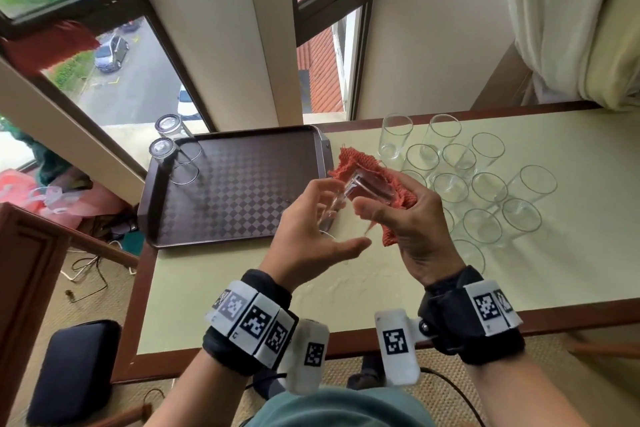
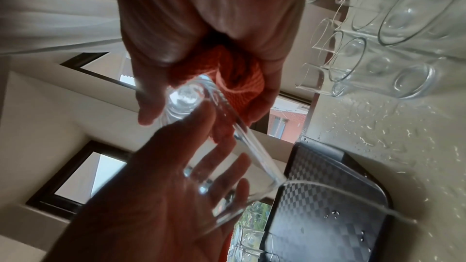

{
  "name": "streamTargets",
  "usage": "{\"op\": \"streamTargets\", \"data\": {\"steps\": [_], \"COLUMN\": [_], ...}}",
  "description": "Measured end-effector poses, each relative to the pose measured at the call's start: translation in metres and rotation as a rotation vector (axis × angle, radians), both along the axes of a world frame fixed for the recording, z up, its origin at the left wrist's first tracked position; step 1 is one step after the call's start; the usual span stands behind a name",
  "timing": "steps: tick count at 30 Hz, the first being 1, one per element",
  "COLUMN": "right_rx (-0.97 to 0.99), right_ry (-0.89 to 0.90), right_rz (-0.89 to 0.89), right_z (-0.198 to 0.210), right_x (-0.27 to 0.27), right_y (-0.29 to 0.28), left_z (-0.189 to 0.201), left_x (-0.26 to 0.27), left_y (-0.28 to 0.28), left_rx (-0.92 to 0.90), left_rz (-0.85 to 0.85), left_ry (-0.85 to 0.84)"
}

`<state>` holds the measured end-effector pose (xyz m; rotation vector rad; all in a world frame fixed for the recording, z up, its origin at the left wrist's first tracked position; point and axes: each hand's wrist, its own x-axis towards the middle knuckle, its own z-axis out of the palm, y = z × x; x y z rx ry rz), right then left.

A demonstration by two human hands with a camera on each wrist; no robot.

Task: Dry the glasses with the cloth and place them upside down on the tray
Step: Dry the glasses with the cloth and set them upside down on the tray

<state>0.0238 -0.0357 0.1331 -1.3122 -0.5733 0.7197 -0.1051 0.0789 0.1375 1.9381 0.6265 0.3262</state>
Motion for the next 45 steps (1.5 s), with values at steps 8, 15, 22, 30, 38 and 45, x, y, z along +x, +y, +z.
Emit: {"op": "streamTargets", "data": {"steps": [8, 15, 22, 30, 38, 45], "right_rx": [-0.051, 0.005, -0.062, -0.107, -0.204, -0.247], "right_ry": [0.090, 0.151, 0.029, -0.061, -0.059, 0.124], "right_rz": [0.031, 0.182, 0.260, 0.353, 0.620, 0.402], "right_z": [0.002, -0.006, -0.017, -0.015, -0.017, -0.026], "right_x": [-0.001, -0.011, -0.008, 0.005, 0.006, 0.005], "right_y": [0.004, 0.005, 0.003, -0.002, -0.015, -0.012], "left_z": [-0.013, -0.015, -0.006, -0.012, -0.010, -0.013], "left_x": [0.002, 0.004, 0.006, 0.001, -0.015, -0.016], "left_y": [-0.004, -0.005, -0.006, 0.018, 0.045, 0.038], "left_rx": [-0.031, -0.504, -0.810, -0.743, -0.576, -0.489], "left_rz": [-0.028, 0.031, 0.093, -0.015, -0.370, -0.138], "left_ry": [-0.008, -0.289, -0.371, -0.204, 0.027, -0.142]}}
